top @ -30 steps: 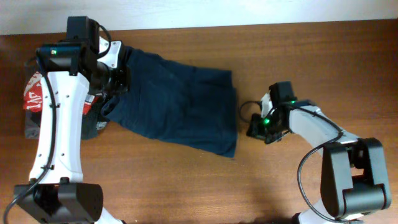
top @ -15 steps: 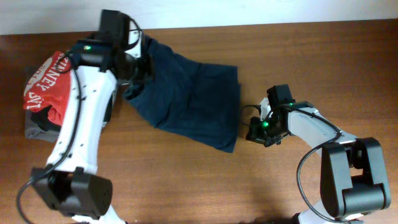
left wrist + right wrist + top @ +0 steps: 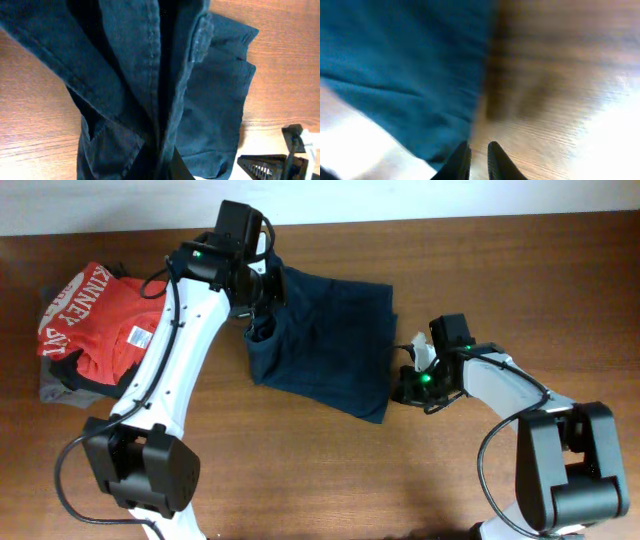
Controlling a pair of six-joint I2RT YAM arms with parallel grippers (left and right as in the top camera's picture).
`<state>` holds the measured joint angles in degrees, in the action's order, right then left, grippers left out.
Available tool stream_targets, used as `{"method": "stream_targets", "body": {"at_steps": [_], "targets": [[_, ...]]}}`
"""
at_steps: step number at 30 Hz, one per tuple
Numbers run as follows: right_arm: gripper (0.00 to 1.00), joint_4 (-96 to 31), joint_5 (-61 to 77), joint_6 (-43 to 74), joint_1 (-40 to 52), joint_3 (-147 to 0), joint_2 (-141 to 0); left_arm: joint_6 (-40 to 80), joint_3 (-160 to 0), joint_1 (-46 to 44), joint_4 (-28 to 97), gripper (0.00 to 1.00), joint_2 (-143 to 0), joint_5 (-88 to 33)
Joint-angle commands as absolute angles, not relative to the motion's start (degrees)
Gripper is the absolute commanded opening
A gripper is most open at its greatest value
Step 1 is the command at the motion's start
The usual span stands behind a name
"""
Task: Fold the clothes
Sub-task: 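Lift the left end with the left gripper and fold it rightward over the right half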
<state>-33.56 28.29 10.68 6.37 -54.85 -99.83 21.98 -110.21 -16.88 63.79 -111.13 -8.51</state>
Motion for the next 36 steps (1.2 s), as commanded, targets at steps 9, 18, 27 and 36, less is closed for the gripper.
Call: {"method": "stream_targets", "body": {"at_steps": [9, 18, 27, 36], "targets": [[0.1, -31.66, 32.8, 3.38, 7.35, -54.0, -97.23, 22.68, -111.28, -17.19, 62.02, 0.01, -111.59, -10.24], [0.04, -28.53, 27.11, 6.44, 10.17, -50.65, -102.13, 22.28, -111.28, -18.92, 59.24, 0.01, -111.61, -10.22], [0.04, -29.12, 26.17, 6.37, 10.11, -50.3, -108.51, 22.74, -111.26, -24.62, 53.91, 0.01, -114.89, -10.02], [0.04, -30.2, 24.8, 6.24, 10.13, -50.3, -108.51, 24.43, -111.26, -33.34, 44.93, 0.01, -123.96, -10.76]]}}
